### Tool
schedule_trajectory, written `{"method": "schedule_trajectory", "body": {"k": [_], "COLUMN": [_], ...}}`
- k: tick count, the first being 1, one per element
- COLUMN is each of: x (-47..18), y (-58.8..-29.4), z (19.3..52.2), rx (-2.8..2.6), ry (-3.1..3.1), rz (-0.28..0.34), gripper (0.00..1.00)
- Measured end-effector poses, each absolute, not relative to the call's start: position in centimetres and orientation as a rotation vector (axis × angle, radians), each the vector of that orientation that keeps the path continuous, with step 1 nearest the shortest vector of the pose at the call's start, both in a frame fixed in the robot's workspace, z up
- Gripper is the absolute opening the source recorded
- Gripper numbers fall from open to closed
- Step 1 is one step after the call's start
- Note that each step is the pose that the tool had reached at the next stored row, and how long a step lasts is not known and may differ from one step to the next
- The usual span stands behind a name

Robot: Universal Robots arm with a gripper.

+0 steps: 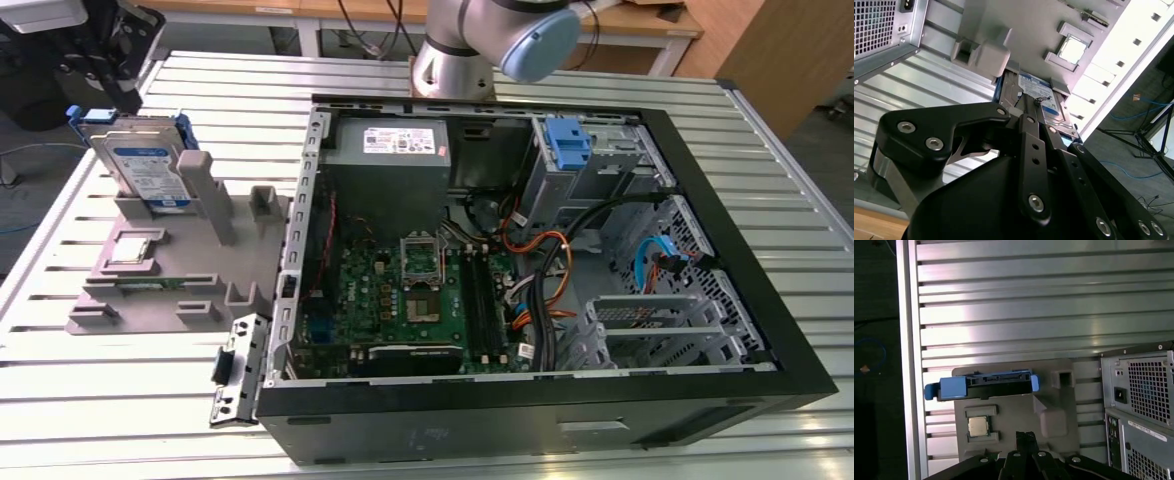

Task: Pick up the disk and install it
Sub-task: 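Reach for the disk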

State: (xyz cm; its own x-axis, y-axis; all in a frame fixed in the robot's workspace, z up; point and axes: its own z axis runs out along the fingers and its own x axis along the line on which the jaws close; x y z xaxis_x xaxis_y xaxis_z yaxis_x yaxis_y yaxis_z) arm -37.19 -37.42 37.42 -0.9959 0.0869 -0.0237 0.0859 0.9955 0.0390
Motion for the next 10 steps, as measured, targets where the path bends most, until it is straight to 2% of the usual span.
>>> {"method": "schedule_trajectory", "body": {"k": [10], "x": [-38.9], "y": [-35.9], "z": [36.4], "rx": [0.138], "ry": [3.113], "rz": [0.056], "gripper": [0.10]}}
